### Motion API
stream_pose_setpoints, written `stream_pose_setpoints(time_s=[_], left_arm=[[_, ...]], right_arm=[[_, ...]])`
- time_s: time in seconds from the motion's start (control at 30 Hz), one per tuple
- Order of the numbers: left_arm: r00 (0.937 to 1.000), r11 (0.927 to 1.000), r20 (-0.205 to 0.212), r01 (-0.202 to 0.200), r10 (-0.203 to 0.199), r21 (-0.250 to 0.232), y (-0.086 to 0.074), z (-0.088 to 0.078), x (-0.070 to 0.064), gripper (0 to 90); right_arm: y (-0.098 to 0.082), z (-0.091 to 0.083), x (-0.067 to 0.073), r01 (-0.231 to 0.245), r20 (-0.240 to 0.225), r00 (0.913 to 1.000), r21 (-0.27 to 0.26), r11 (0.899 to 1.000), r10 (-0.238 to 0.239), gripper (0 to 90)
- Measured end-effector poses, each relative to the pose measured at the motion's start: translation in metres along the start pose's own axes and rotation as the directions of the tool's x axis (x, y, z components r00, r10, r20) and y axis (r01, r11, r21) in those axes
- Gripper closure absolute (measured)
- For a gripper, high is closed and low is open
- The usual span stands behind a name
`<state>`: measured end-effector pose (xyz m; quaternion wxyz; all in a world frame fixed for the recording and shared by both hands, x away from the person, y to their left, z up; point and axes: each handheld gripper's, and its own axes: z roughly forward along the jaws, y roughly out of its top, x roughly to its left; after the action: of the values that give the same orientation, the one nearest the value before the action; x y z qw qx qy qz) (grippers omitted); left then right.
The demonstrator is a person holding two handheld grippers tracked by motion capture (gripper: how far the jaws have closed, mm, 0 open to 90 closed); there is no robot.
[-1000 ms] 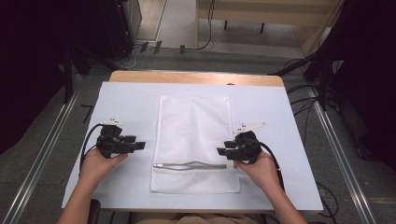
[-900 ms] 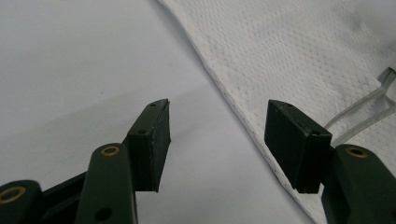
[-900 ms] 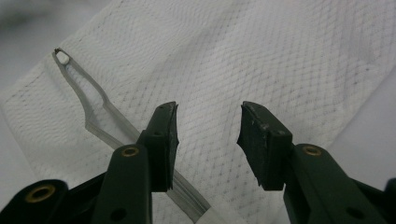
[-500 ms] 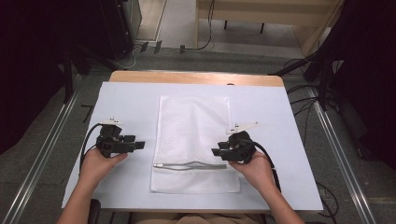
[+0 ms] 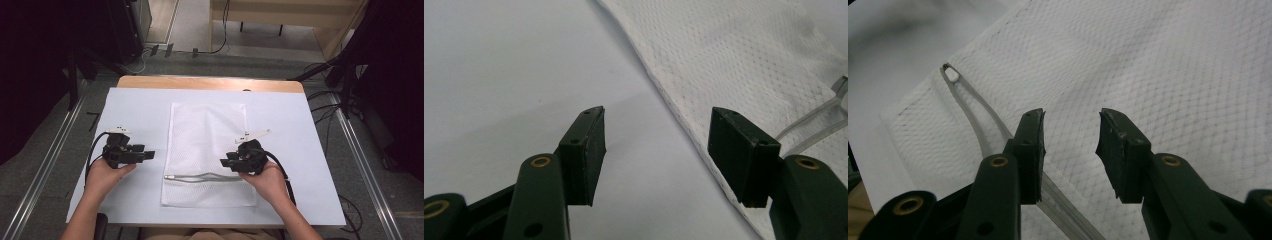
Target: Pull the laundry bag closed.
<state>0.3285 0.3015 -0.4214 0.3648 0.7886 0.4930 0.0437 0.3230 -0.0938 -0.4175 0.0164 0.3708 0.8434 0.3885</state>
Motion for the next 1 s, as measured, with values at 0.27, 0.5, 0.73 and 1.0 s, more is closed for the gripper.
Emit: stream_pose_setpoints(time_s=[0.27,0.5,0.73,1.0], left_arm=[[1.0000,1.0000,0.002,-0.005,0.005,-0.005,0.000,0.000,0.000,40.6],[1.0000,0.9999,0.001,-0.006,0.006,-0.013,0.000,0.000,0.001,40.5],[1.0000,0.9998,-0.004,-0.005,0.005,-0.017,0.000,0.000,0.001,40.4],[0.9999,0.9999,-0.008,-0.007,0.007,-0.015,0.000,-0.001,0.001,40.2]], right_arm=[[0.006,0.008,0.011,0.021,-0.019,0.9996,0.010,1.000,-0.021,68.6],[0.011,0.015,0.020,0.029,-0.039,0.9988,0.011,1.000,-0.028,70.5],[0.016,0.024,0.031,0.051,-0.045,0.9977,0.021,0.998,-0.050,69.1],[0.020,0.031,0.038,0.066,-0.055,0.9964,0.017,0.998,-0.065,65.8]])
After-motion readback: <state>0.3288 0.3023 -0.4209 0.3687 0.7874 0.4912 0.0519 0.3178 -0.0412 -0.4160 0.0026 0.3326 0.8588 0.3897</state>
